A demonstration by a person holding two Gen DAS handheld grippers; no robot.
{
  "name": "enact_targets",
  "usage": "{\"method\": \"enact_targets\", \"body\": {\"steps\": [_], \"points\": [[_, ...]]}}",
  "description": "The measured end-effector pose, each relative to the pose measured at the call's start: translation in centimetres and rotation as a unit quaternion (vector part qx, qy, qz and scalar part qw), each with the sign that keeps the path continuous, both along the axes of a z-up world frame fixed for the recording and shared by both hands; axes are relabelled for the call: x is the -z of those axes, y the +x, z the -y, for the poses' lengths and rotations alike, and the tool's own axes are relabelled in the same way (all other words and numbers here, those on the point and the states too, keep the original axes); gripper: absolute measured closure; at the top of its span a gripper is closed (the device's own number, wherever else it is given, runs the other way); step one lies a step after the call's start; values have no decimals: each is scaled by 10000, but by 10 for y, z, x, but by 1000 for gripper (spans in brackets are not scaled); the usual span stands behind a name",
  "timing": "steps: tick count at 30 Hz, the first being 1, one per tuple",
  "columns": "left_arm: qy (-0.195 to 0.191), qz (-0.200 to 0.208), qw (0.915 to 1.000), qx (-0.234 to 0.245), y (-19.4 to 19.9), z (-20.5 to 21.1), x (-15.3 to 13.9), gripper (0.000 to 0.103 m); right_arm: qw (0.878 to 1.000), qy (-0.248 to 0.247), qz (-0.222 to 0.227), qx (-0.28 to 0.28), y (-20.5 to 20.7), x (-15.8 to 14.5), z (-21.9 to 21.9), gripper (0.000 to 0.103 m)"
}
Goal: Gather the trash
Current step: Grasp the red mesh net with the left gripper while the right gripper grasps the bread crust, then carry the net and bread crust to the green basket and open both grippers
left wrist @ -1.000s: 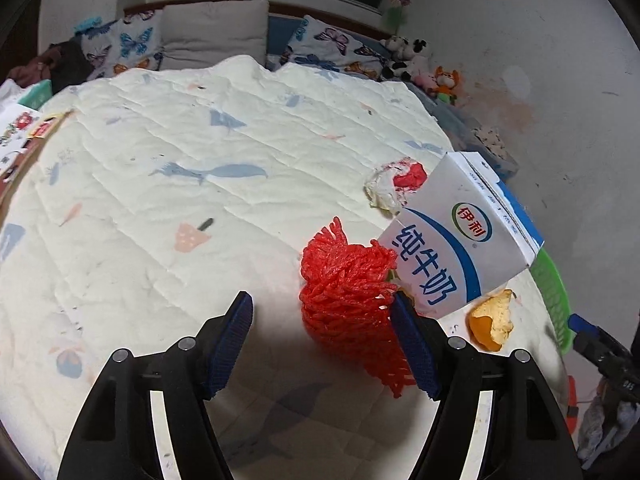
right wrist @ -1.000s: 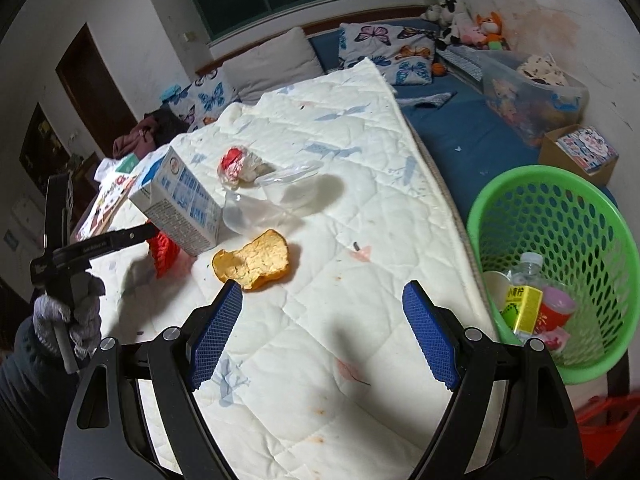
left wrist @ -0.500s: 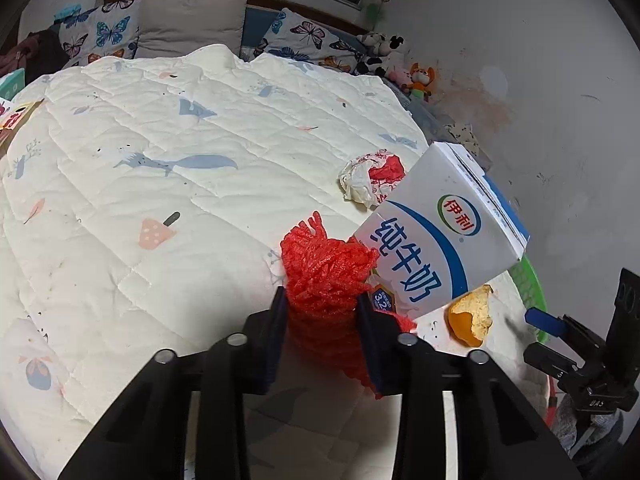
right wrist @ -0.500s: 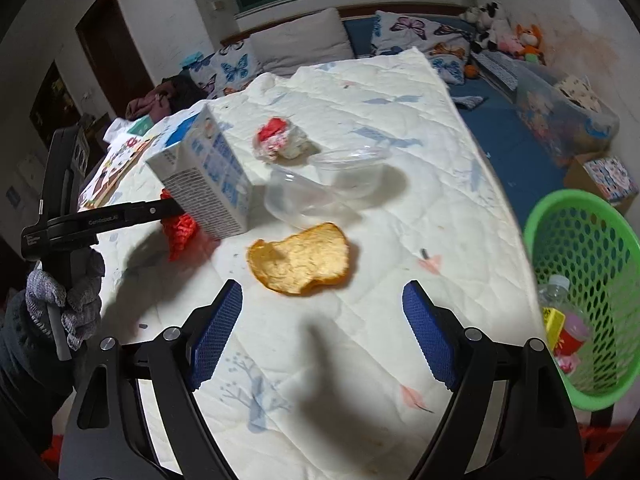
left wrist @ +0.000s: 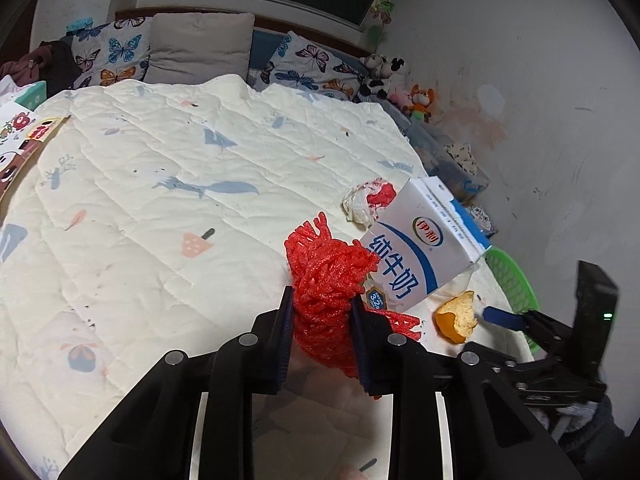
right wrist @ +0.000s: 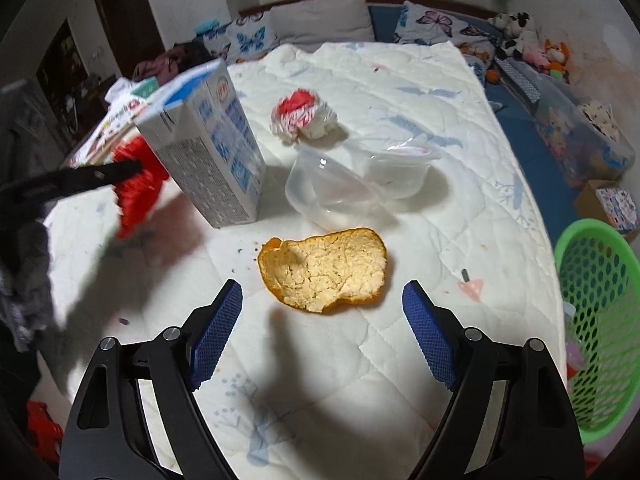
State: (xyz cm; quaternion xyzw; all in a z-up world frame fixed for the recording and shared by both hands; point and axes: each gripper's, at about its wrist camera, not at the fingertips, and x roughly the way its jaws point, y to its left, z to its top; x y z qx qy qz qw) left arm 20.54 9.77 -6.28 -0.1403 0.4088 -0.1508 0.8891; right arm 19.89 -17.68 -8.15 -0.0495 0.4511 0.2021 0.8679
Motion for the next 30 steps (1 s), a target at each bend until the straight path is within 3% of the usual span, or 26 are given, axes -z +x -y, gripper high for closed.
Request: {"method": "enact_targets", "body": {"steps": [8, 13, 19, 30], "points": [[-125, 65, 9998, -133, -11, -14, -7, 77, 9994, -357, 17, -7, 17, 20, -9, 21], [-187, 84, 9997, -160, -17, -18, -10, 77, 9991, -396, 150, -21, 15, 18, -11, 38], [-246, 166, 9995, -135, -27, -18, -16, 77, 9995, -227, 193, 38, 9, 10, -5, 52], [-288, 363, 9989, -1, -48, -12, -34, 77, 9996, -40, 274, 5, -10, 0, -3, 59]]}}
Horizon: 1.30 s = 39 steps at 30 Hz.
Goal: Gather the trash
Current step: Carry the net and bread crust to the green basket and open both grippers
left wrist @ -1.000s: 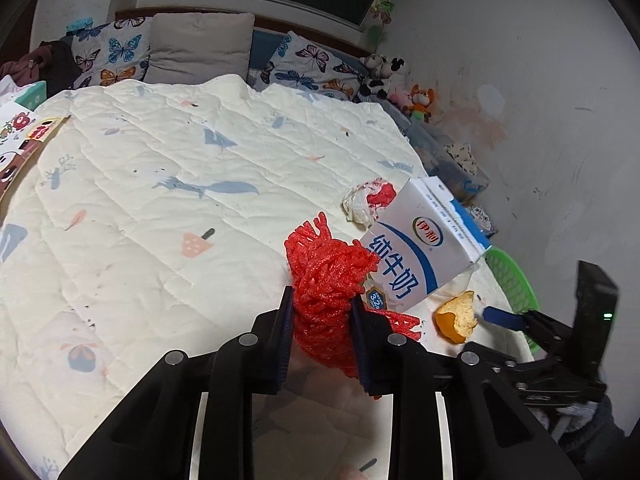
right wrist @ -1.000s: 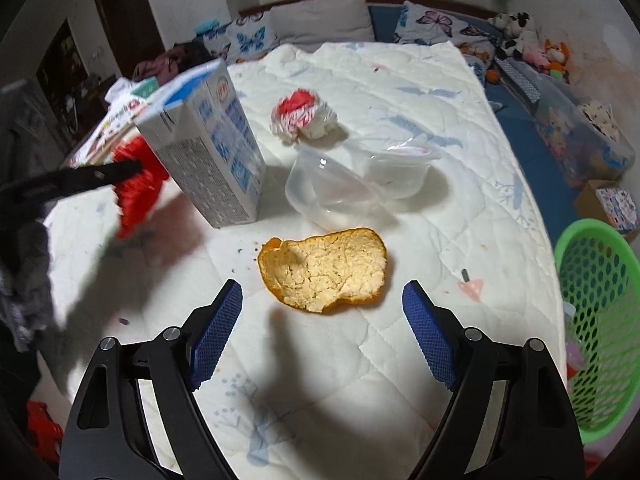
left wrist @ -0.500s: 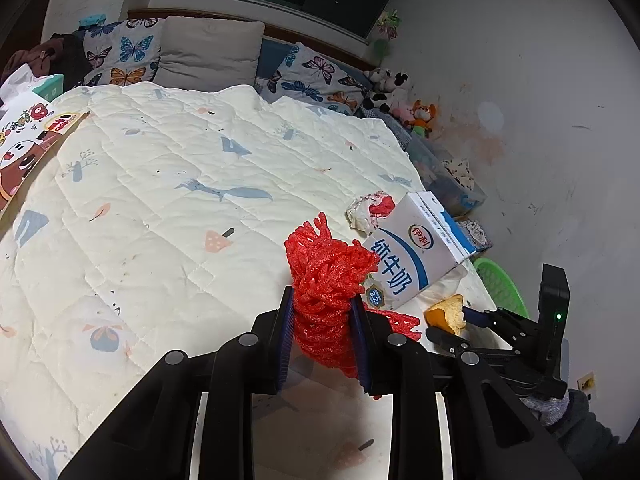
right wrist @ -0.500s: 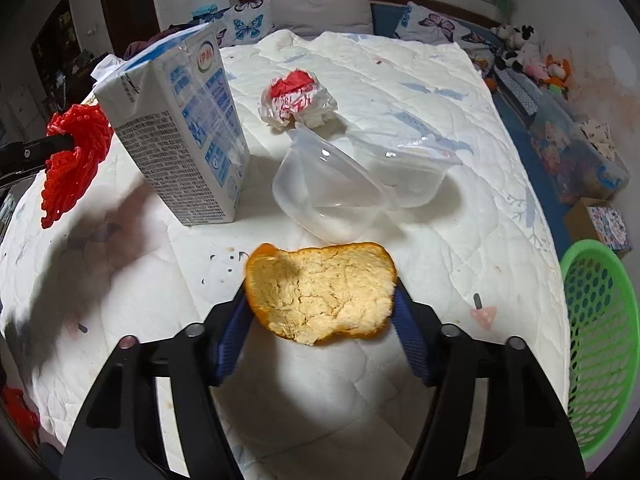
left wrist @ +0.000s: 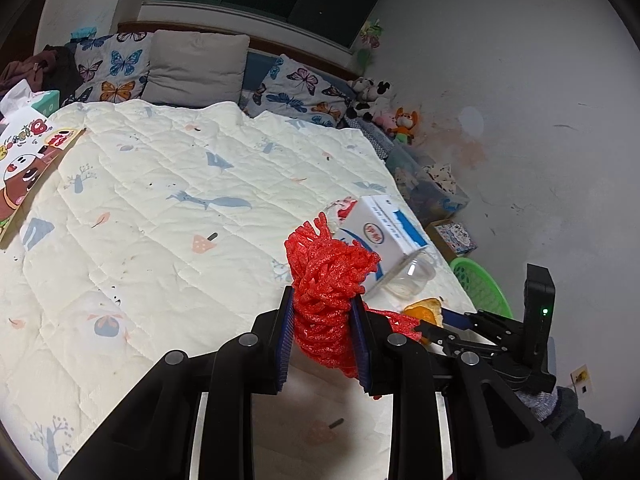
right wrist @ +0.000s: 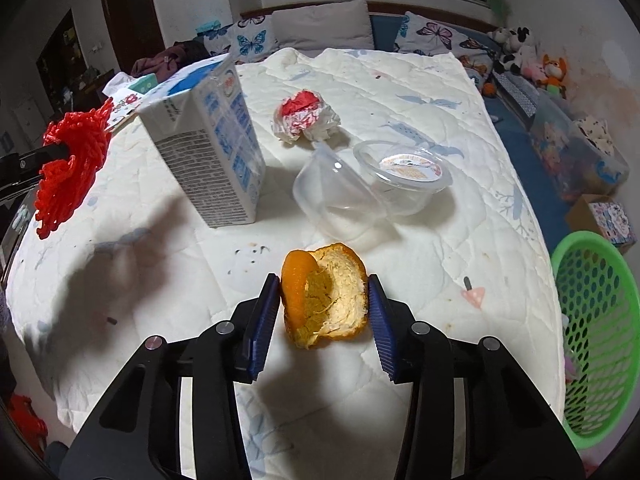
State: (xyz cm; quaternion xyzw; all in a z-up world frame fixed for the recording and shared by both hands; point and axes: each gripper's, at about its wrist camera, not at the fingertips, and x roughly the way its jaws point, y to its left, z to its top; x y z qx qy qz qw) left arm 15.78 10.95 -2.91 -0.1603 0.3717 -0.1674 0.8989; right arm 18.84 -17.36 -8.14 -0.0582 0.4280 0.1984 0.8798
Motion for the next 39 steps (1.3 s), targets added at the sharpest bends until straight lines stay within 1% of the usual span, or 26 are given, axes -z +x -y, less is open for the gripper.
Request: {"method": "enact_targets", "body": {"steps": [8, 15, 18, 21, 26, 29, 33, 39], "points": [[-43, 55, 9999, 110, -13, 5, -9, 77, 9998, 173, 65, 41, -14, -9, 8, 60], [-50, 184, 9990, 413, -22, 31, -22, 77, 9980, 419, 248, 393, -30, -28, 44, 60], [-26, 222, 9980, 597, -21, 49, -26, 77, 9959, 478, 335, 686, -36, -35, 73, 60], [-54, 236, 9965, 802, -18, 72, -29, 77, 9922, 467, 414, 1083, -39, -41, 111, 60], [-53, 250, 9930, 1156, -10, 116, -32, 77, 9850, 363, 444, 1625, -44, -41, 168, 59], [-57, 231, 9906, 1347, -1, 144, -33, 77, 9797, 254, 402, 1949, -45, -35, 204, 59], [-49, 227, 9867, 1606, 9, 183, -36, 77, 9722, 332, 260, 2301, -44, -22, 244, 59], [18, 203, 9820, 1876, 28, 231, -38, 77, 9626, 422, 118, 2674, -43, -4, 284, 56]]}}
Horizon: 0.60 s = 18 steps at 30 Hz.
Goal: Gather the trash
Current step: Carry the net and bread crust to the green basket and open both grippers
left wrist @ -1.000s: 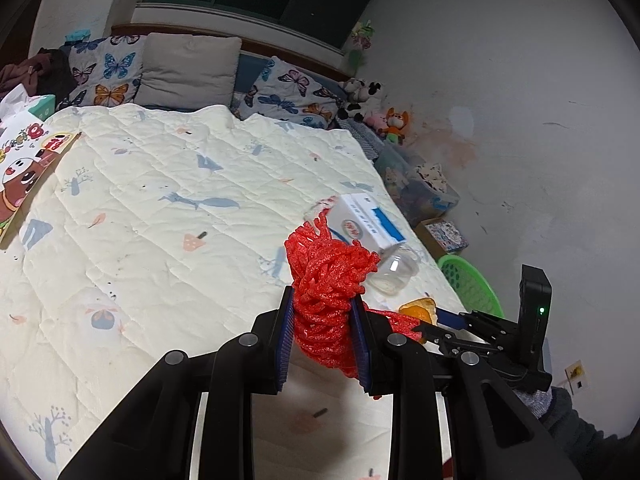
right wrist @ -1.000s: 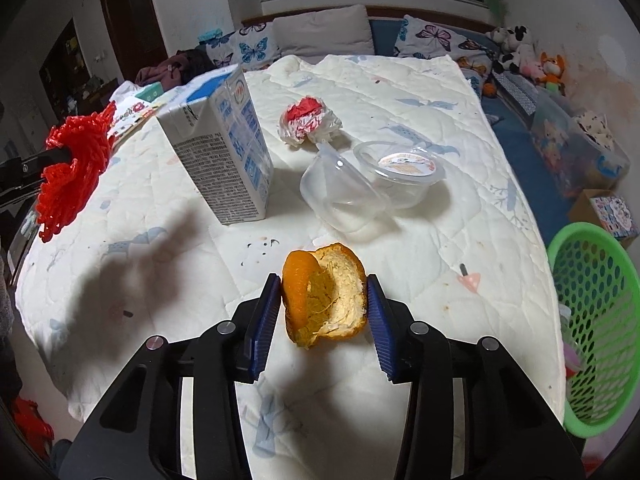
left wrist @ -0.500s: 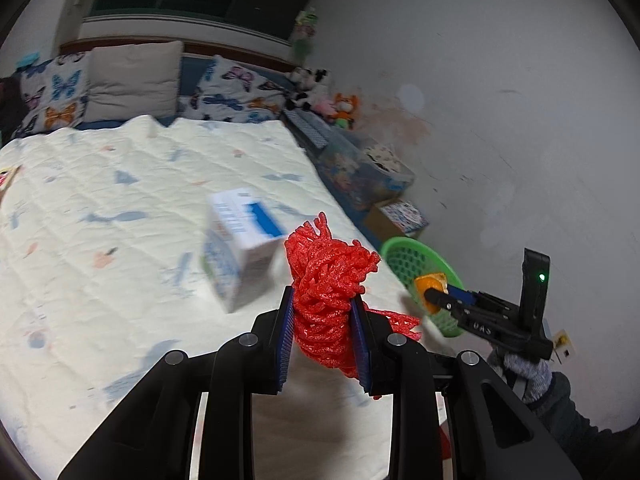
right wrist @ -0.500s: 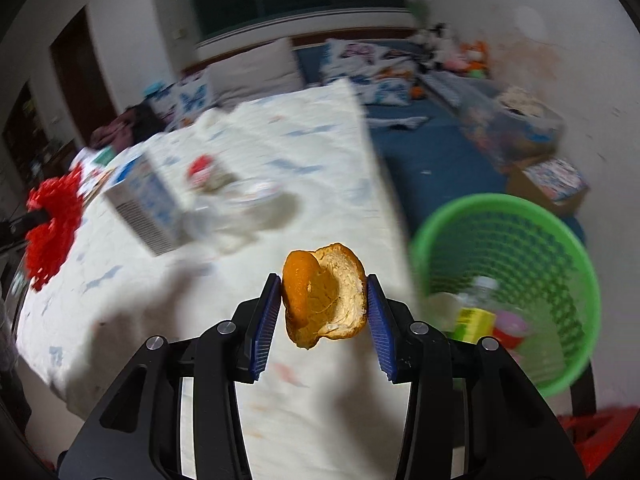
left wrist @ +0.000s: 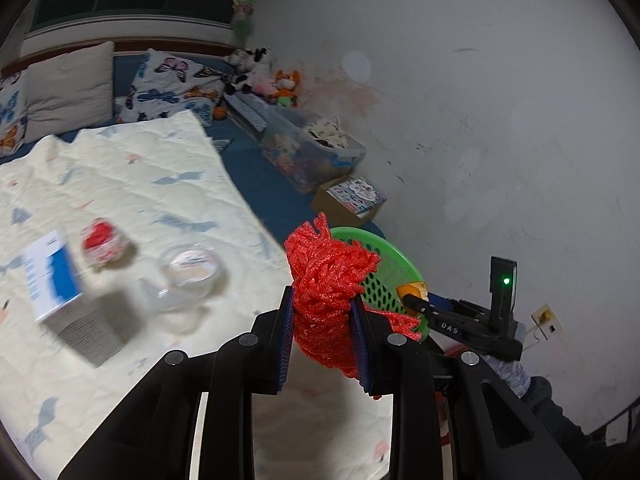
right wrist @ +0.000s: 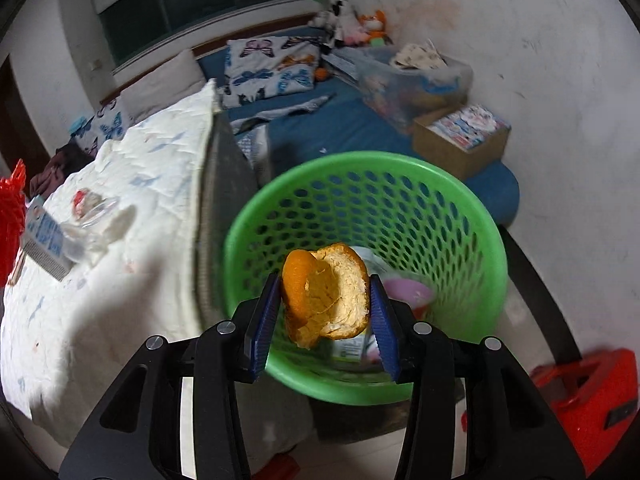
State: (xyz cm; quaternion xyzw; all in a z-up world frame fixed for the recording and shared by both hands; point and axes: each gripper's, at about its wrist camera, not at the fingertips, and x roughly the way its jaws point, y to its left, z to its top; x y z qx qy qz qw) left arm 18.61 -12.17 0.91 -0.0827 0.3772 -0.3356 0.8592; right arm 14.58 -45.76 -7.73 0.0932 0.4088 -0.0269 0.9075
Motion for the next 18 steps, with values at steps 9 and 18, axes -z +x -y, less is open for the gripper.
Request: {"method": "enact_targets", "body": {"steps": [9, 18], "points": [[195, -129, 9990, 379, 27, 68, 11, 77, 9997, 135, 24, 224, 0, 8, 23, 45], [422, -305, 9965, 650, 45, 131, 33, 77, 9993, 248, 139, 258, -16, 2, 32, 42]]}}
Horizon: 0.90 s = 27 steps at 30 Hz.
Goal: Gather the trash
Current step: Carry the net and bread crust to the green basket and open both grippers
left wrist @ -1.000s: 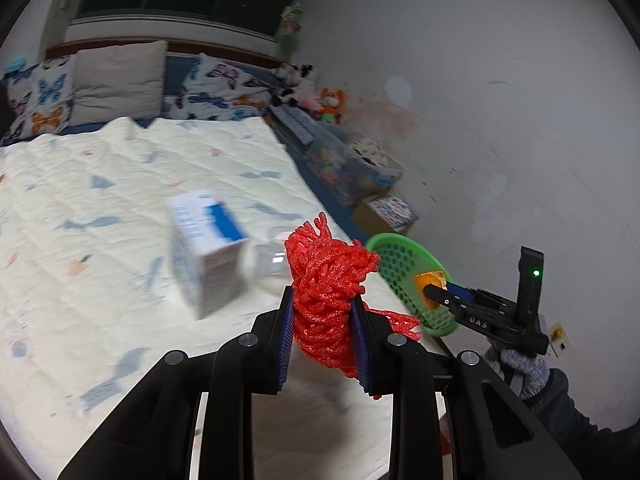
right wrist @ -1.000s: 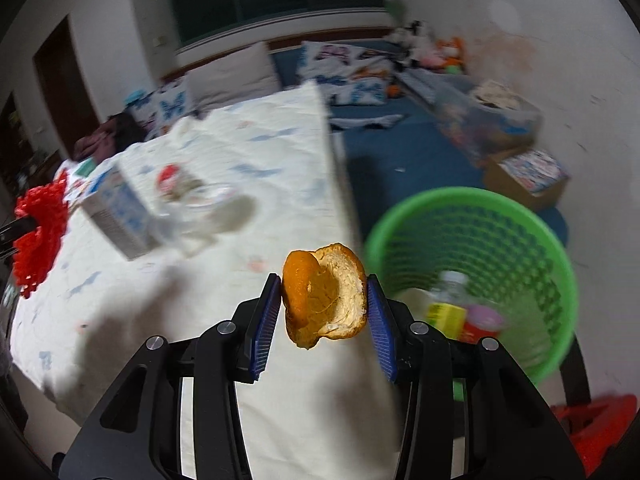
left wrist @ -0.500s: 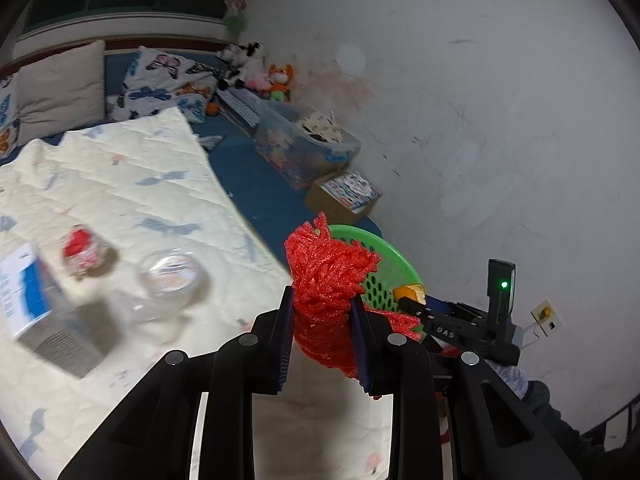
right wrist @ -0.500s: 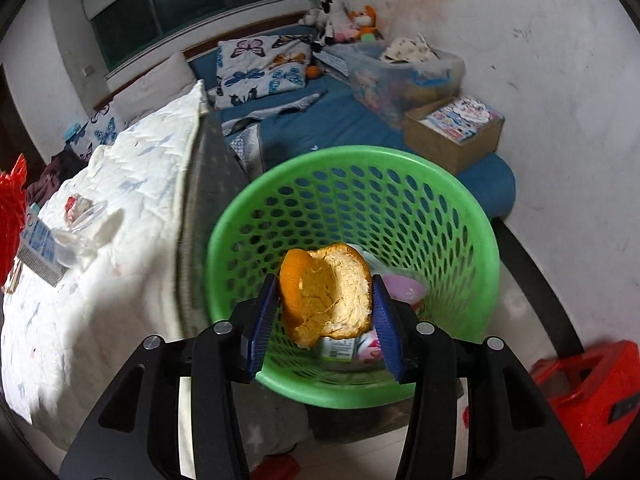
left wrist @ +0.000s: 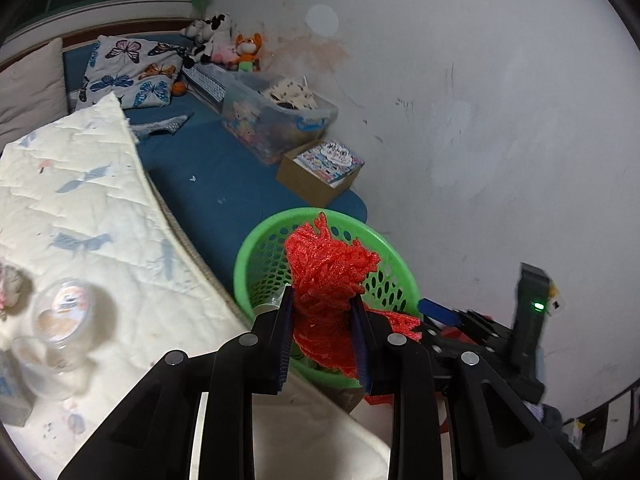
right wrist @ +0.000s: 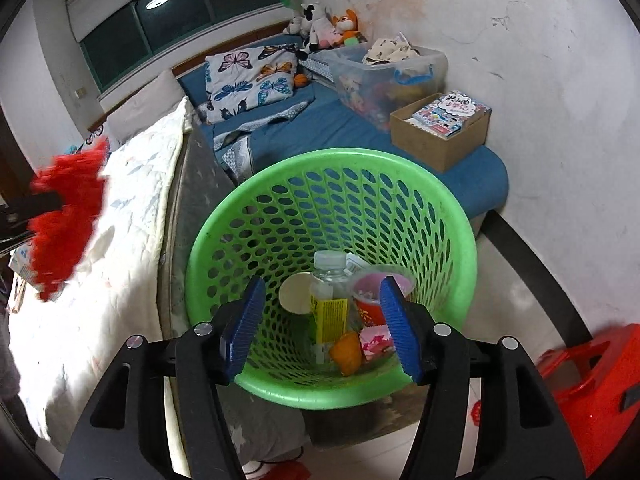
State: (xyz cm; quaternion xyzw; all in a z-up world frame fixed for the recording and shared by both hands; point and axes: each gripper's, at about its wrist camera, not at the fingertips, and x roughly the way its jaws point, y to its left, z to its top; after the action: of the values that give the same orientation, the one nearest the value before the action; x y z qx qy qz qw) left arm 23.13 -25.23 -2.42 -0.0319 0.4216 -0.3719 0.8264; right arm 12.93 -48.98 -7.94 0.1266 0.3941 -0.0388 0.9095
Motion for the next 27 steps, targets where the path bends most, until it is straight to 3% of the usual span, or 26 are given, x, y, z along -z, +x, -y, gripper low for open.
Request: {"method": "enact_targets", "body": {"steps": [11, 27], "points": [[392, -276, 9988, 125, 9, 50, 36, 77, 9996, 96, 190, 177, -21, -11, 13, 38], [514, -440, 9977, 92, 13, 59, 52, 66, 9995, 163, 204, 153, -23, -12, 8, 38]]}}
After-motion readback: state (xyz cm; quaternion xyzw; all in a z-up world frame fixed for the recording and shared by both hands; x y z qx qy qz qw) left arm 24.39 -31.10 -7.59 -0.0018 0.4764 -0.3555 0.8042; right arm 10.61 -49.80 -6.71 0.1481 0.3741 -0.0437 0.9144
